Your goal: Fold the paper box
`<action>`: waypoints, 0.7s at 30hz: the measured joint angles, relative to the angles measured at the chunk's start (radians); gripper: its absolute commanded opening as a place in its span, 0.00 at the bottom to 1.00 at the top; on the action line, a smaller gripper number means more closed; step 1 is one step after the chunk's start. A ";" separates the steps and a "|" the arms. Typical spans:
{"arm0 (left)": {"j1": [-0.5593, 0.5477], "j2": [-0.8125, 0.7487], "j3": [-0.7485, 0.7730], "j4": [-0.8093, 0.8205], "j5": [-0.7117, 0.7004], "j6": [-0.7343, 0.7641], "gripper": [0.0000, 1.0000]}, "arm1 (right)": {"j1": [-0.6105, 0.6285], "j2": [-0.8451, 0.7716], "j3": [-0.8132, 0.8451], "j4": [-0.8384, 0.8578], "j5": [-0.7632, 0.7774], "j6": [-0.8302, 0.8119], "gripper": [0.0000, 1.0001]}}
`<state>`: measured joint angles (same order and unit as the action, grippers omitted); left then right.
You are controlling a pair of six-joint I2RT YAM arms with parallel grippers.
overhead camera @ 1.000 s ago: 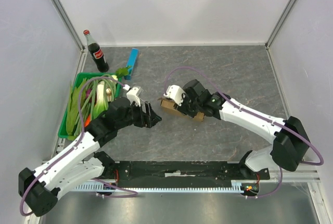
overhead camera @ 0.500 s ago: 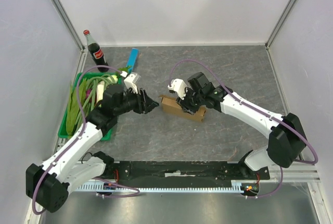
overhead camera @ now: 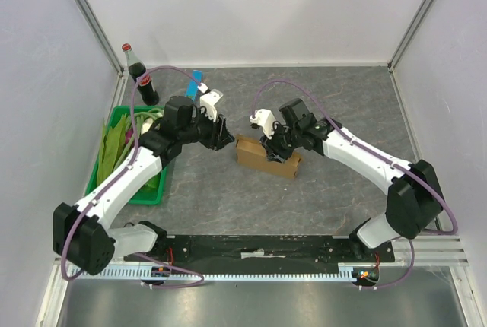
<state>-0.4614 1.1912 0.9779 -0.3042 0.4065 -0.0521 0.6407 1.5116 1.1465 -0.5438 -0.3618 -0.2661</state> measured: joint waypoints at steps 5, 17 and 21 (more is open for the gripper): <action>0.020 0.119 0.054 -0.051 0.026 0.073 0.53 | -0.014 0.023 0.022 -0.009 -0.027 0.000 0.11; 0.040 0.276 0.137 -0.068 0.101 0.137 0.38 | -0.017 0.035 0.034 -0.014 -0.043 -0.004 0.13; 0.040 0.277 0.137 -0.068 0.119 0.144 0.34 | -0.017 0.036 0.034 -0.014 -0.044 -0.005 0.13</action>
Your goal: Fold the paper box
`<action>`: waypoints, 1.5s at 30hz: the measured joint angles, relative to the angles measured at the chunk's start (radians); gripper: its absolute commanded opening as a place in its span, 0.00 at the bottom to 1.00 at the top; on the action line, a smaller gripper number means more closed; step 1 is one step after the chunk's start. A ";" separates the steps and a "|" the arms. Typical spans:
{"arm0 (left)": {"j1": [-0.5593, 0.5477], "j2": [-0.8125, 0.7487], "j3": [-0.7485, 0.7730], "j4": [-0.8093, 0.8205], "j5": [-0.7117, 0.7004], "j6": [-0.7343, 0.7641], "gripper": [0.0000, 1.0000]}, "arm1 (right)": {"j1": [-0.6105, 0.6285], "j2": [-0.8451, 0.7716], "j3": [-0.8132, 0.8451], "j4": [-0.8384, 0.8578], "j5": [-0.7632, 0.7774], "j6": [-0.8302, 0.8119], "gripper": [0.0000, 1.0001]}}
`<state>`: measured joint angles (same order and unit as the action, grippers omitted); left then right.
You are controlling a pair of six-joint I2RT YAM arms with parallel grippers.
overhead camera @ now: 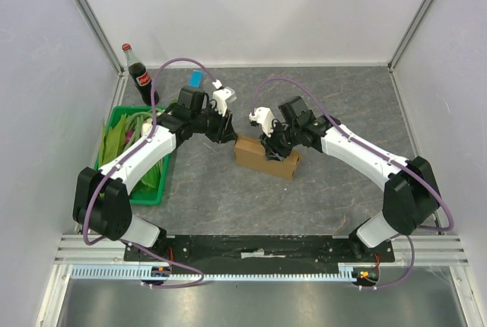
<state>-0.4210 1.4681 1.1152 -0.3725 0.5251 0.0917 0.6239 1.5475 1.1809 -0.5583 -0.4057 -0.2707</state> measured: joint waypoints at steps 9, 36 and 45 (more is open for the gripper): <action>-0.007 0.000 0.000 0.000 -0.003 0.000 0.34 | 0.000 0.000 0.000 0.000 0.000 0.000 0.14; -0.082 -0.018 0.000 -0.023 -0.211 -0.248 0.02 | 0.000 0.003 0.005 -0.005 0.002 0.001 0.15; -0.175 -0.036 -0.010 -0.011 -0.415 -0.376 0.02 | -0.001 0.004 0.007 -0.009 0.004 0.002 0.15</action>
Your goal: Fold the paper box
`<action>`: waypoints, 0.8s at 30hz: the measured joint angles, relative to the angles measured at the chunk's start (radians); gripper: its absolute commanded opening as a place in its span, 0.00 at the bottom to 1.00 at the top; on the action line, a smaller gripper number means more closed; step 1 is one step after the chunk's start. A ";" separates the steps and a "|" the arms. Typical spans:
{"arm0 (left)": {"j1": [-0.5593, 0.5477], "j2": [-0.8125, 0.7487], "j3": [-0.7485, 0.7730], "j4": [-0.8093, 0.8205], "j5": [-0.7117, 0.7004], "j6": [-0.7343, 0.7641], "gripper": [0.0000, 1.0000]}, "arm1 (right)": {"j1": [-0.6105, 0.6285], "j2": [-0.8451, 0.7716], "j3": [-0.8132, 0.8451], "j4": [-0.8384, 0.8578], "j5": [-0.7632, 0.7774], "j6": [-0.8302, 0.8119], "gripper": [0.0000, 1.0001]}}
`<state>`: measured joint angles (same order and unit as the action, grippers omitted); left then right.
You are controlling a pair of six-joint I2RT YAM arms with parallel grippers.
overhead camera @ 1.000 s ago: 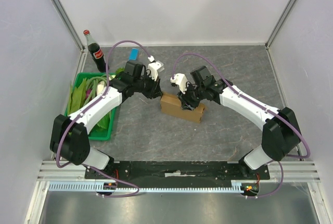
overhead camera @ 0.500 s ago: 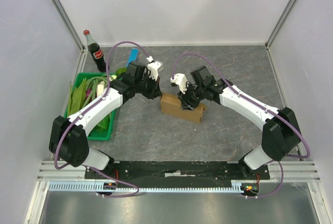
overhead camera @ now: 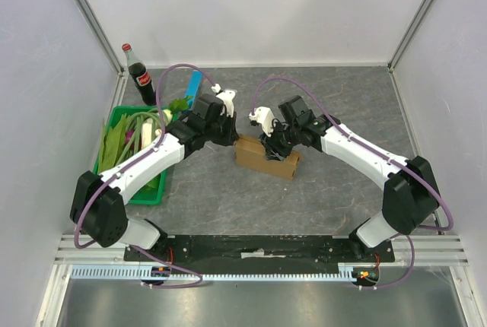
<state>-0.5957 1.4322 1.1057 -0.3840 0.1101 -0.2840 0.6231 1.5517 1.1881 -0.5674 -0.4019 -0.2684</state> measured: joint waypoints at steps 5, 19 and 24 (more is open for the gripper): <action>-0.030 -0.011 -0.017 0.020 -0.075 -0.003 0.02 | 0.000 0.000 0.000 0.001 0.004 0.003 0.15; -0.050 -0.076 -0.151 0.173 -0.112 -0.053 0.02 | 0.009 -0.025 -0.025 0.029 0.072 0.097 0.64; -0.072 -0.088 -0.170 0.185 -0.113 -0.065 0.02 | 0.009 -0.067 -0.053 0.024 0.168 0.243 0.81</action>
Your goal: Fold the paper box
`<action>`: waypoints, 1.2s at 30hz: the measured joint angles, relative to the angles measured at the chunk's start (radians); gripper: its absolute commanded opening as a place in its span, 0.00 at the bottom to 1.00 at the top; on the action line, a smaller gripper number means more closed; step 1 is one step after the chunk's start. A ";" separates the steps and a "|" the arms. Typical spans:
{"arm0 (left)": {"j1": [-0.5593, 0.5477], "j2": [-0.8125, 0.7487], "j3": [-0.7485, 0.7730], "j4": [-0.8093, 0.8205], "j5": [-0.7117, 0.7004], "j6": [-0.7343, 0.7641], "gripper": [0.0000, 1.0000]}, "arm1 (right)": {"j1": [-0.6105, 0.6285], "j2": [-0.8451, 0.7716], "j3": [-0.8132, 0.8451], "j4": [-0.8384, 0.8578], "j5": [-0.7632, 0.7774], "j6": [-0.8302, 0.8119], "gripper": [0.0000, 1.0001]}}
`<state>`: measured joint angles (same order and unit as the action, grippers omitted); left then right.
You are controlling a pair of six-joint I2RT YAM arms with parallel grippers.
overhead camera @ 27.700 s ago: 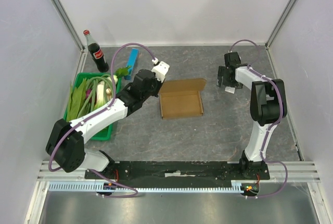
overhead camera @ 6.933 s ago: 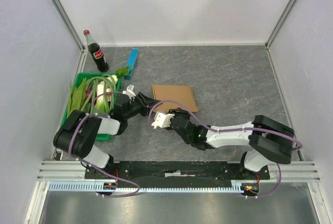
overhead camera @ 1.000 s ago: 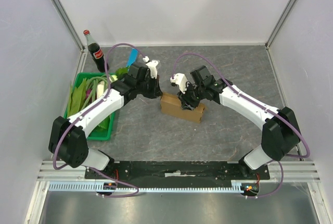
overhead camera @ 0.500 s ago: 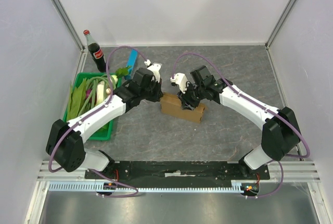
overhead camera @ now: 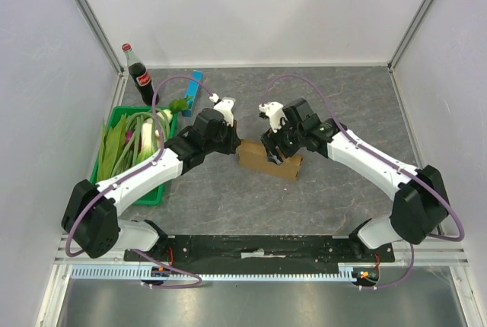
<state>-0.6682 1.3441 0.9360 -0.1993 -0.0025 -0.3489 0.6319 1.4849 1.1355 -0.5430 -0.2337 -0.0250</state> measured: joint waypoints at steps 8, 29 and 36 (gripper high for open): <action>-0.004 -0.007 -0.014 0.016 -0.015 -0.014 0.02 | 0.000 -0.163 -0.002 -0.022 0.148 0.228 0.92; -0.008 -0.007 -0.020 0.027 -0.023 -0.015 0.02 | -0.034 -0.399 -0.180 -0.203 0.360 0.397 0.40; -0.008 -0.007 -0.020 0.027 -0.022 -0.015 0.02 | -0.034 -0.363 -0.180 -0.159 0.335 0.371 0.24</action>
<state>-0.6765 1.3369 0.9157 -0.1726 -0.0246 -0.3637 0.5980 1.1217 0.9550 -0.7025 0.1017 0.3462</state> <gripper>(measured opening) 0.025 0.371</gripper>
